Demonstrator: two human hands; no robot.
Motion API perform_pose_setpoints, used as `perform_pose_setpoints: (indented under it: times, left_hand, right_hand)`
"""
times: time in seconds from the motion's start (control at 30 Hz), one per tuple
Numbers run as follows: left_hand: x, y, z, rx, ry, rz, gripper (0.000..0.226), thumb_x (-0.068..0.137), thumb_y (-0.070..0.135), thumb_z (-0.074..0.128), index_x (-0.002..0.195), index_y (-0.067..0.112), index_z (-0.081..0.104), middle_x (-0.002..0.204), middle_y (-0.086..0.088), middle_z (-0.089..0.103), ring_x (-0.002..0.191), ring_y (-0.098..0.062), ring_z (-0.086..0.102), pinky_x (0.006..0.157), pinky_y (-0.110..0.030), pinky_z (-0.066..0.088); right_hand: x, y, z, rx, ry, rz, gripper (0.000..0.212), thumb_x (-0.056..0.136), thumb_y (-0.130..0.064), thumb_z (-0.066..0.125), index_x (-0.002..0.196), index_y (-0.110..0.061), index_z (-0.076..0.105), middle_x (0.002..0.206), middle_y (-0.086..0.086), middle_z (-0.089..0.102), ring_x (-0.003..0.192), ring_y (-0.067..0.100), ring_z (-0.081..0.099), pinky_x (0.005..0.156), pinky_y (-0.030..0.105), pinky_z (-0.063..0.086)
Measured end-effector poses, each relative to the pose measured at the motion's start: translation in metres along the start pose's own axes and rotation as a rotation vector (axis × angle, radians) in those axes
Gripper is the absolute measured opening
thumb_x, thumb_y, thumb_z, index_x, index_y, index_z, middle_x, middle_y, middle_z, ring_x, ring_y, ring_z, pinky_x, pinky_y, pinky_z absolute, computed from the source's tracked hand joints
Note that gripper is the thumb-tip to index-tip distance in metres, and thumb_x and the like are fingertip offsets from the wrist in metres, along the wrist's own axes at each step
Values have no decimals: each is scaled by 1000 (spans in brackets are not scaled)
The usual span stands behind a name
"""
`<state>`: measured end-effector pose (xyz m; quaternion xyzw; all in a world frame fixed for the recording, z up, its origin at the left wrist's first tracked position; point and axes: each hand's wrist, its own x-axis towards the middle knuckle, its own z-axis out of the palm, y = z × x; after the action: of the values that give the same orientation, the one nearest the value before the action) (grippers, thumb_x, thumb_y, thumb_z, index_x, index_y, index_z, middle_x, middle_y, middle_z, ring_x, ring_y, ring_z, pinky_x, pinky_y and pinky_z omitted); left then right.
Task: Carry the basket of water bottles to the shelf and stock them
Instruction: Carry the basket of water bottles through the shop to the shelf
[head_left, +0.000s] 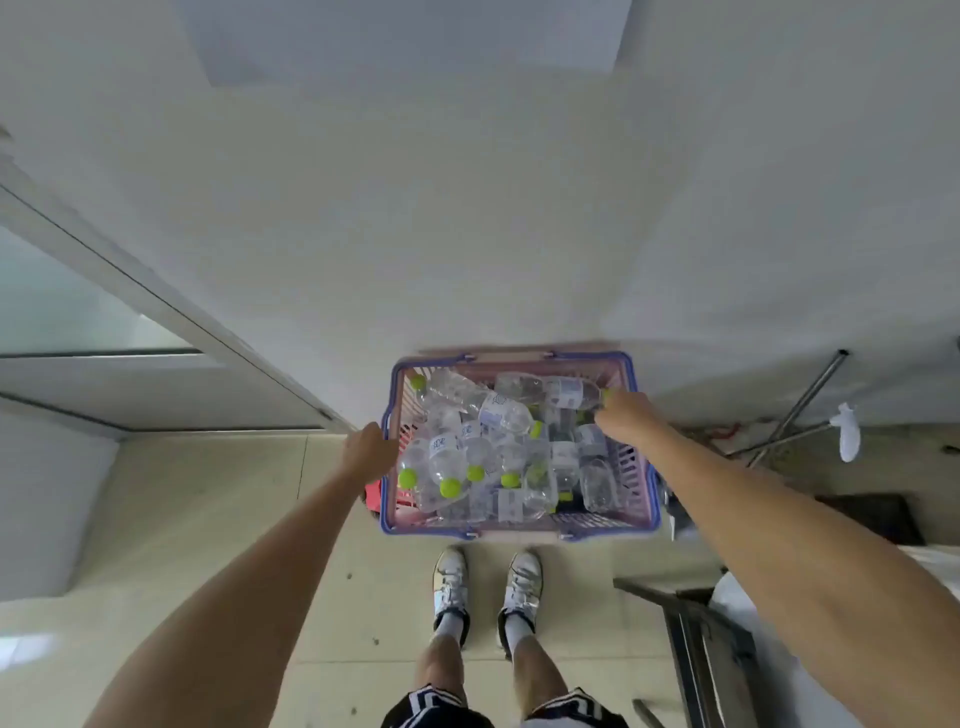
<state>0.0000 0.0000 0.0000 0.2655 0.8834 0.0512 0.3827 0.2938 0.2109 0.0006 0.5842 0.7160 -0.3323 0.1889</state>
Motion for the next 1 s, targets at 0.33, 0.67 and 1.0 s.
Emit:
perform_pose_setpoints:
  times: [0.33, 0.67, 1.0]
  left_hand:
    - [36, -40, 49, -516, -218, -354, 40, 96, 0, 50, 136, -1, 56, 105, -17, 61, 98, -33, 58, 85, -46, 50]
    - [87, -53, 63, -747, -242, -423, 32, 97, 37, 66, 107, 7, 64, 96, -13, 62, 84, -28, 62, 86, -42, 55]
    - [109, -55, 85, -551, 61, -217, 43, 95, 42, 68, 101, -1, 68, 79, -14, 64, 71, -28, 64, 64, -43, 57]
  right_hand:
    - [19, 72, 69, 325, 87, 472, 70, 92, -23, 64, 151, 1, 34, 137, 23, 57, 109, 38, 64, 81, 42, 57]
    - [53, 102, 73, 608, 122, 528, 70, 76, -57, 78, 117, -1, 63, 106, 15, 69, 93, 34, 68, 84, 42, 58]
    - [51, 100, 84, 610, 336, 284, 30, 95, -27, 68, 95, 3, 68, 64, 2, 57, 51, 14, 57, 42, 20, 39]
